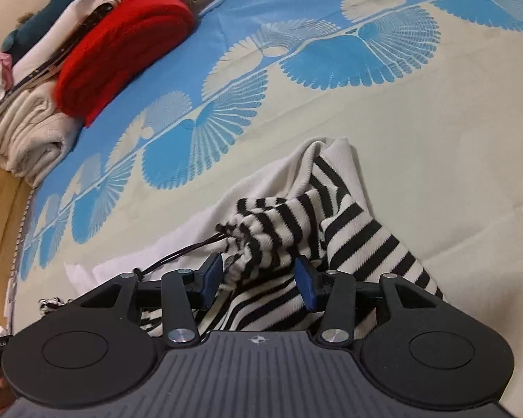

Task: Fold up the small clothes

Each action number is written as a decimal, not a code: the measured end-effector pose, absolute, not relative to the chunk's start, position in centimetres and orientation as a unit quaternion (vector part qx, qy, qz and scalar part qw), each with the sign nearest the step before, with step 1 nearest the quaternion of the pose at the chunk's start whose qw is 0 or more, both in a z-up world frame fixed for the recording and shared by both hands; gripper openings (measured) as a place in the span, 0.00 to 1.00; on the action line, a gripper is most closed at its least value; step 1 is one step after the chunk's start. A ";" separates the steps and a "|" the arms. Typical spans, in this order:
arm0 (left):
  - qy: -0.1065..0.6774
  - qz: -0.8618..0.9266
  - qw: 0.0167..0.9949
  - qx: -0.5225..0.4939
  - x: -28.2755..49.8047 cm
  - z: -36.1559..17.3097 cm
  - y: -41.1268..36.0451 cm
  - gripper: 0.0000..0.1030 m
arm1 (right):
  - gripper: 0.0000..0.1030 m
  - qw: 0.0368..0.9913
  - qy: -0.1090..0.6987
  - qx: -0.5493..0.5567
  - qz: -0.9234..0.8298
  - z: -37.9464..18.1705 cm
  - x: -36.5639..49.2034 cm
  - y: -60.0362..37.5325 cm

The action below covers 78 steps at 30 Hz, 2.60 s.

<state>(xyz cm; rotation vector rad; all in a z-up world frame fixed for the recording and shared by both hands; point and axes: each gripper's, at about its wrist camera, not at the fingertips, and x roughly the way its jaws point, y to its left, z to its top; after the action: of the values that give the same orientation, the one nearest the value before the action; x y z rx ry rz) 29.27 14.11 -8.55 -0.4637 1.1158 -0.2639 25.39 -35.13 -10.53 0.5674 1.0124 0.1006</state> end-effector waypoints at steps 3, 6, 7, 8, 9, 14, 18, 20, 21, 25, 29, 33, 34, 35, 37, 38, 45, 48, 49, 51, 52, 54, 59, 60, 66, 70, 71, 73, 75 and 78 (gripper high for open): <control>0.512 -0.127 0.818 -0.230 30.8 -8.2 13.4 0.10 | 0.18 0.830 0.487 0.264 0.059 -11.1 26.6 -34.7; 0.475 -0.123 0.830 -0.266 32.4 -7.2 13.7 0.09 | 0.10 0.846 0.454 0.273 0.053 -10.1 27.5 -35.1; 0.452 -0.124 0.834 -0.291 32.7 -6.8 14.2 0.08 | 0.10 0.855 0.426 0.293 0.044 -9.4 27.6 -35.8; 0.426 -0.130 0.837 -0.317 33.0 -6.3 14.7 0.08 | 0.10 0.862 0.391 0.321 0.034 -8.7 27.6 -36.7; 0.400 -0.133 0.843 -0.335 33.3 -5.8 14.8 0.07 | 0.10 0.868 0.351 0.349 0.028 -7.9 27.6 -37.6; 0.422 -0.086 0.841 -0.328 35.8 -6.8 13.7 0.08 | 0.18 0.873 0.328 0.361 -0.026 -7.8 29.7 -38.3; 0.421 -0.098 0.853 -0.293 35.9 -6.1 13.6 0.21 | 0.33 0.871 0.374 0.319 -0.017 -8.6 31.4 -37.3; 0.429 -0.087 0.865 -0.245 35.7 -6.0 13.6 0.37 | 0.52 0.889 0.367 0.272 -0.009 -7.6 31.0 -37.1; 0.437 -0.083 0.868 -0.222 35.6 -6.2 13.7 0.38 | 0.52 0.895 0.362 0.260 -0.005 -7.3 30.7 -37.3; 0.471 -0.107 0.858 -0.173 35.1 -7.5 13.6 0.57 | 0.56 0.900 0.372 0.229 0.013 -7.1 30.4 -39.2; 0.486 -0.117 0.862 -0.087 34.6 -8.7 11.4 0.62 | 0.62 0.893 0.416 0.170 0.027 -8.3 30.6 -39.2; 0.487 -0.108 0.865 -0.047 34.6 -10.0 9.7 0.57 | 0.62 0.890 0.444 0.099 0.026 -9.8 31.1 -37.3; 0.481 -0.106 0.869 -0.040 34.7 -10.0 9.5 0.48 | 0.59 0.890 0.447 0.089 0.027 -10.1 31.2 -36.9; 0.476 -0.107 0.872 -0.033 34.8 -10.1 9.2 0.39 | 0.50 0.889 0.450 0.080 0.032 -10.3 31.3 -36.4; 0.470 -0.108 0.876 -0.026 35.1 -10.0 8.9 0.05 | 0.17 0.887 0.455 0.064 0.038 -10.7 31.6 -35.7; 0.456 -0.099 0.885 -0.018 35.0 -9.6 9.1 0.04 | 0.01 0.888 0.454 0.060 0.037 -10.6 31.6 -35.5; 0.365 -0.003 0.929 -0.071 35.1 -6.6 11.8 0.04 | 0.02 0.942 0.312 0.120 0.005 -5.9 30.7 -36.2; 0.394 -0.002 0.918 -0.032 35.8 -7.9 10.1 0.04 | 0.02 0.941 0.329 0.077 -0.020 -6.5 31.5 -34.8; 0.411 -0.002 0.911 -0.034 36.1 -8.7 10.0 0.05 | 0.02 0.933 0.350 0.075 -0.022 -7.3 32.0 -34.5; 0.465 -0.011 0.883 -0.063 36.8 -10.5 10.4 0.13 | 0.02 0.914 0.400 0.066 -0.023 -9.0 33.0 -34.0; 0.492 -0.012 0.868 -0.073 37.2 -11.4 10.7 0.21 | 0.03 0.902 0.428 0.054 -0.028 -10.1 33.4 -33.8; 0.504 -0.009 0.860 -0.084 37.1 -11.7 11.4 0.25 | 0.12 0.876 0.479 0.033 -0.036 -11.9 33.7 -33.5; 0.494 -0.031 0.857 -0.142 35.3 -10.2 13.5 0.41 | 0.40 0.892 0.441 0.078 -0.052 -9.6 31.9 -35.3; 0.497 -0.035 0.854 -0.149 34.6 -9.9 13.9 0.41 | 0.40 0.894 0.434 0.097 -0.048 -8.9 31.2 -36.0; 0.515 -0.066 0.840 -0.156 29.9 -8.9 15.6 0.41 | 0.43 0.878 0.443 0.179 -0.004 -6.7 25.9 -39.3; 0.524 -0.048 0.841 -0.127 26.1 -7.6 16.7 0.41 | 0.51 0.871 0.460 0.173 0.000 -6.0 21.9 -39.9; 0.526 -0.046 0.839 -0.134 25.3 -7.5 17.0 0.41 | 0.51 0.868 0.467 0.167 0.002 -6.5 21.1 -39.9; 0.535 -0.051 0.828 -0.159 23.8 -8.3 17.5 0.41 | 0.51 0.856 0.491 0.161 0.003 -7.6 19.9 -40.1; 0.569 -0.043 0.806 -0.156 23.4 -9.7 17.4 0.41 | 0.51 0.842 0.515 0.160 -0.006 -8.7 19.3 -40.2; 0.608 -0.026 0.784 -0.121 23.5 -11.7 17.1 0.41 | 0.51 0.832 0.530 0.162 -0.008 -9.6 18.9 -40.3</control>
<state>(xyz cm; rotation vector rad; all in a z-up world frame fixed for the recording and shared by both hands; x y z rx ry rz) 23.51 17.13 -11.65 -0.2606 1.3116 -0.0568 18.92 -40.33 -9.63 0.3441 1.1240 -0.0170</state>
